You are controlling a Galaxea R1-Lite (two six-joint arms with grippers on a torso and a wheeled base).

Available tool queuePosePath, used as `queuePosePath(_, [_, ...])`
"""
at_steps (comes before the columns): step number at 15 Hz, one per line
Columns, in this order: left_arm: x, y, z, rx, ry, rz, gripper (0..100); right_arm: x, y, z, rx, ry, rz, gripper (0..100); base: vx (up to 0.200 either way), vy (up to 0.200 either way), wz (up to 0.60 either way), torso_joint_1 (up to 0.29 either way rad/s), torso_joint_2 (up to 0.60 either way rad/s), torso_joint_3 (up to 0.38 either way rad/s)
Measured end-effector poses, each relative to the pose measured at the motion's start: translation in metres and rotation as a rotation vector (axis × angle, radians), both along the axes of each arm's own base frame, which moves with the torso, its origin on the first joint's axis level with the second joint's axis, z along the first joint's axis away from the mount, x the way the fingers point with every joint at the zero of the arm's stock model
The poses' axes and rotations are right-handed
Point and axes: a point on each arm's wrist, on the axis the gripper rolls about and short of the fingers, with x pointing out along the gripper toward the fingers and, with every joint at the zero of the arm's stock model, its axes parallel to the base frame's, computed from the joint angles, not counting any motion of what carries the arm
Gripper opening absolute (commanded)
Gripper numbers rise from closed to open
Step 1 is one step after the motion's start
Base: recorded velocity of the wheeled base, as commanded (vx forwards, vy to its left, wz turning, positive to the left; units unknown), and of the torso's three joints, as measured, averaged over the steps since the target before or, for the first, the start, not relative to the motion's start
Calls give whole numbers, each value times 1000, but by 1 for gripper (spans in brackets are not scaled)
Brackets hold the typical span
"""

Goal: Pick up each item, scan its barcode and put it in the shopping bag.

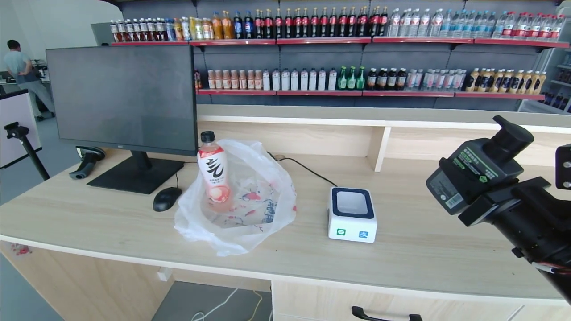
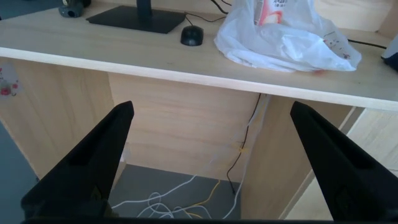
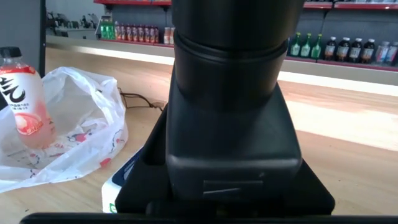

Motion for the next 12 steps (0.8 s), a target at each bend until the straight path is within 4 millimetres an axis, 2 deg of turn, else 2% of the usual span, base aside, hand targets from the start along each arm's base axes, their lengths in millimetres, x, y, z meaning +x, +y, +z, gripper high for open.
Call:
queuePosePath(7, [0, 0, 0, 5, 2, -2, 100, 2, 1, -3, -5, 12, 1, 0, 0, 0, 0, 0, 0, 0])
queuePosePath(12, [0, 0, 0, 5, 2, -3, 100, 7, 4, -5, -11, 26, 5, 0, 200, 0, 0, 3, 0, 1])
